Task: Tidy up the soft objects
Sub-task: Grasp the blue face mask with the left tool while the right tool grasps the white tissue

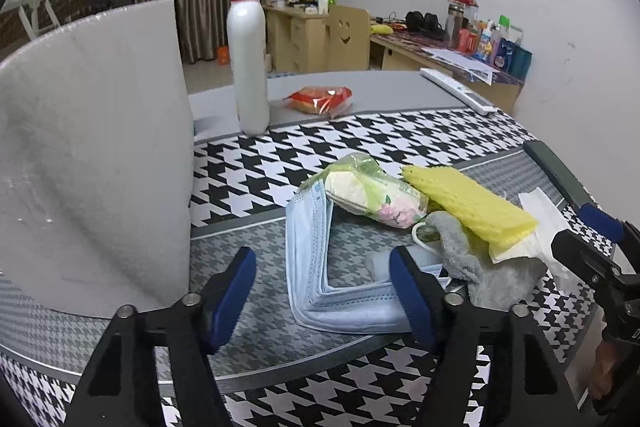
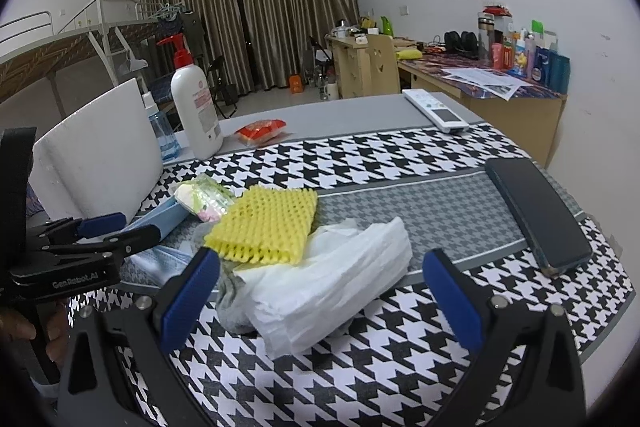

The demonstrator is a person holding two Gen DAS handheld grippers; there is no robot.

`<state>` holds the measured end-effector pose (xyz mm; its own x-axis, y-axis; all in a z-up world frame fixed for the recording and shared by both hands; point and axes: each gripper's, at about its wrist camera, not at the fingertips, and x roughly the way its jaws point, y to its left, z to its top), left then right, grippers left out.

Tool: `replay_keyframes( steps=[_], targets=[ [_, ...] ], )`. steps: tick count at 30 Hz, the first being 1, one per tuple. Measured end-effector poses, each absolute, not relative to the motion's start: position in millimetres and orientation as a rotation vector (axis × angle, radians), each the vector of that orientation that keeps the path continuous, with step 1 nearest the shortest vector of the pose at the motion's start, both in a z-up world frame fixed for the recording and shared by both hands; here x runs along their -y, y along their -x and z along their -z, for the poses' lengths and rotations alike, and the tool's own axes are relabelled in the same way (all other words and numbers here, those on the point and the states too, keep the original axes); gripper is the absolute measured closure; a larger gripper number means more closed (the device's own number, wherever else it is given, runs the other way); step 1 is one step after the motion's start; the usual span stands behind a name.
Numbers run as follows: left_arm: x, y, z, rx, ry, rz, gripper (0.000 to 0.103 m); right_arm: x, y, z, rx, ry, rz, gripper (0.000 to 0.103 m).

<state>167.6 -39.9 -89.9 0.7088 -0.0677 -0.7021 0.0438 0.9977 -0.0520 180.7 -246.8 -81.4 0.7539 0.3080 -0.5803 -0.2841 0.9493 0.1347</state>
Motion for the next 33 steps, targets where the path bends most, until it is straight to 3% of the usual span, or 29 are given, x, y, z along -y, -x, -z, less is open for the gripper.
replay_keyframes(
  steps=[16,27,32,33],
  targets=[
    [39.2,-170.1,103.6,-0.845,0.023,0.077,0.065,258.1,-185.6,90.7,-0.691,-0.115,-0.313,0.001],
    [39.2,-165.1,105.9,-0.849,0.008,0.08,0.072,264.5,-191.5,103.0,-0.784,-0.221,-0.368,0.043],
    [39.2,-165.7,106.2,-0.849,0.004,0.083,0.074,262.3,-192.8,103.8,-0.794,-0.222,-0.383,0.075],
    [38.8,-165.0,106.2,-0.849,0.005,0.085,0.077,262.5,-192.5,103.3,-0.791,-0.221,-0.38,0.077]
  ],
)
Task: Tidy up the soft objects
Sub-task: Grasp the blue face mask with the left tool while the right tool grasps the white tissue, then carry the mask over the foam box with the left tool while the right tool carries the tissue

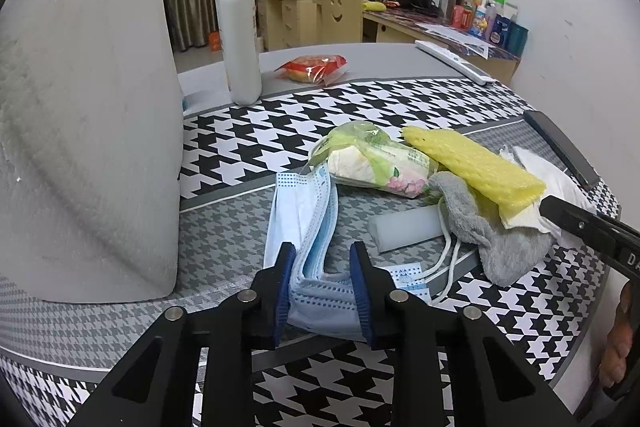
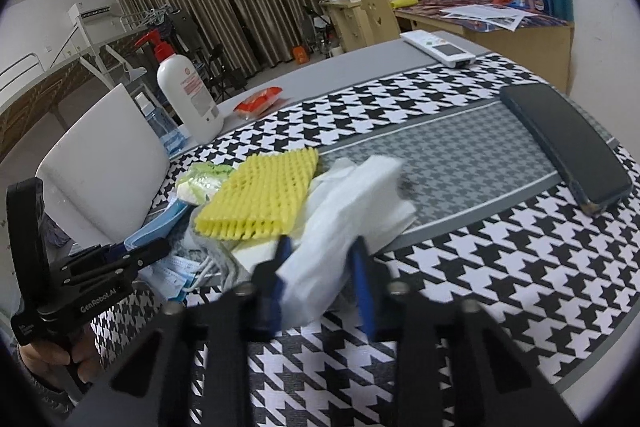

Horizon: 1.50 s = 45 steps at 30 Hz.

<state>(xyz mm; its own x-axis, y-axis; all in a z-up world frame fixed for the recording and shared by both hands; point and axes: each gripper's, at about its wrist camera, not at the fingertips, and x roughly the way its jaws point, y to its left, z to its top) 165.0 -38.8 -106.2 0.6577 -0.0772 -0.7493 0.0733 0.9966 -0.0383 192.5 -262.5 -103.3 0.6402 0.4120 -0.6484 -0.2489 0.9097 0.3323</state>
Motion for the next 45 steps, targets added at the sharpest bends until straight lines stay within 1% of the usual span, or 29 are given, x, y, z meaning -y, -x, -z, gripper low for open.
replay_keyframes(
  steps=[4,8,19,45],
  targets=[
    [37.5,-161.3,101.5,-0.831,0.013,0.094,0.082,264.3,-188.9,97.1,-0.761,-0.214,-0.375,0.091],
    [36.4,-156.3,95.0,-0.807,0.014,0.094,0.083,268.2,-182.9,85.1,-0.711,-0.211,-0.36,0.093],
    [32.8,-139.2,76.3,-0.738,0.022,0.112,0.089,272.8,-171.0,54.2,-0.61,-0.184,-0.324,0.094],
    [21.1,-100.9,25.4,-0.56,0.006,0.09,0.089,244.2,-150.6,25.9,-0.506,-0.09,-0.401,0.093]
  ],
)
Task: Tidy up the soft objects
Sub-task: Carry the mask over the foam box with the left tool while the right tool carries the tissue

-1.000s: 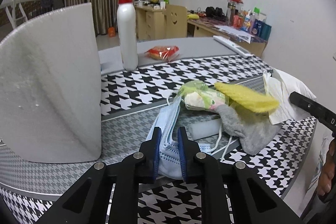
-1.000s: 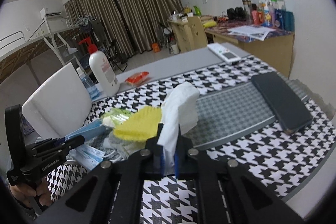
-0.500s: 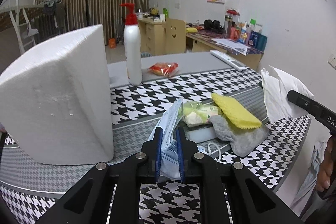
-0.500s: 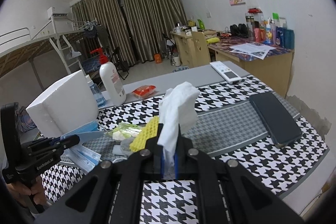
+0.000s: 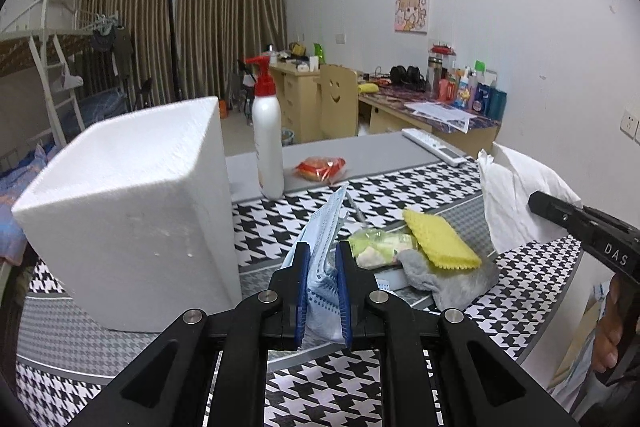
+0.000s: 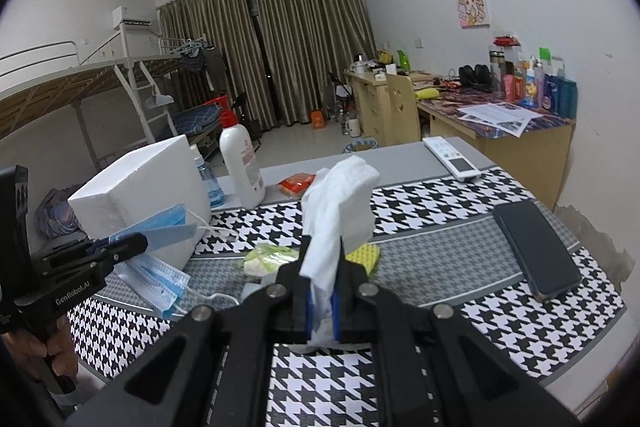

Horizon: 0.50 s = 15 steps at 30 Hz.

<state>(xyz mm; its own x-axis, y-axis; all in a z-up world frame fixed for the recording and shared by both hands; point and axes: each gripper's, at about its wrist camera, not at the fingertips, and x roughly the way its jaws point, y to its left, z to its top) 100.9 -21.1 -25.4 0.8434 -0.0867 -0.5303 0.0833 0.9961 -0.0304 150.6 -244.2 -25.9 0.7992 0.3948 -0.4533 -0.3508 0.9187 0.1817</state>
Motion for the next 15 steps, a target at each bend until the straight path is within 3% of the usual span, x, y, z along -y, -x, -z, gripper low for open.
replay_keyframes(
  steps=[15],
  targets=[
    [11.3,-92.2,-1.1,-0.481,-0.015,0.056,0.089,226.1,-151.4,8.3,-0.454,-0.05,-0.449,0.093]
  ],
)
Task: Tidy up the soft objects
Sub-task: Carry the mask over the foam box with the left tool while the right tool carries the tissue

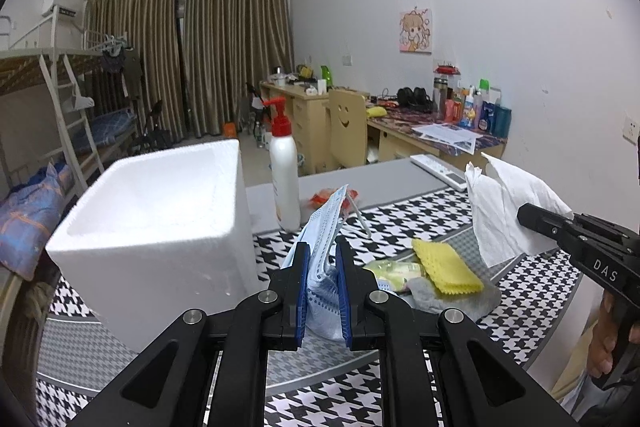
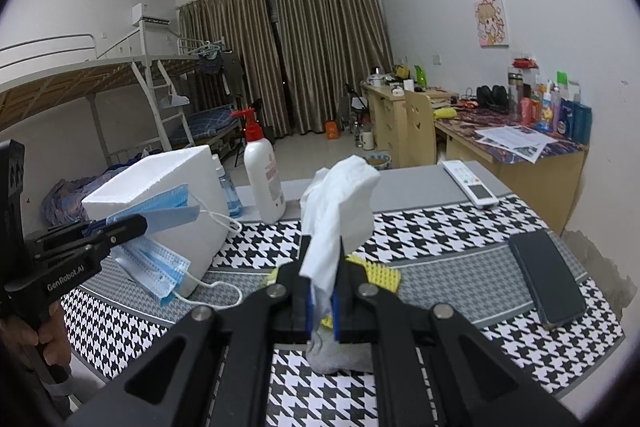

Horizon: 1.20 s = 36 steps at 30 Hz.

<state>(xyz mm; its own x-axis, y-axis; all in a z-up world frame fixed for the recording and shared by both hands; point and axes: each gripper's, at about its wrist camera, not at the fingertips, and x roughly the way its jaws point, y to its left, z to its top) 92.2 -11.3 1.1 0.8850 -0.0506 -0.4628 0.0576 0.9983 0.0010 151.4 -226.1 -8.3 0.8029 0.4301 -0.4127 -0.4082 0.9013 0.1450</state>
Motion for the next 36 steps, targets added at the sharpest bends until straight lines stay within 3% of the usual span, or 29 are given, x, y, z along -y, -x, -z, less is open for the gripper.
replay_keyframes(
  steps=[36],
  targets=[
    [-18.9,-98.6,-46.6,-0.377,0.001,0.006,0.089,179.5,-169.8,-25.8,-0.394,-0.031,-0.532,0.093]
  ],
)
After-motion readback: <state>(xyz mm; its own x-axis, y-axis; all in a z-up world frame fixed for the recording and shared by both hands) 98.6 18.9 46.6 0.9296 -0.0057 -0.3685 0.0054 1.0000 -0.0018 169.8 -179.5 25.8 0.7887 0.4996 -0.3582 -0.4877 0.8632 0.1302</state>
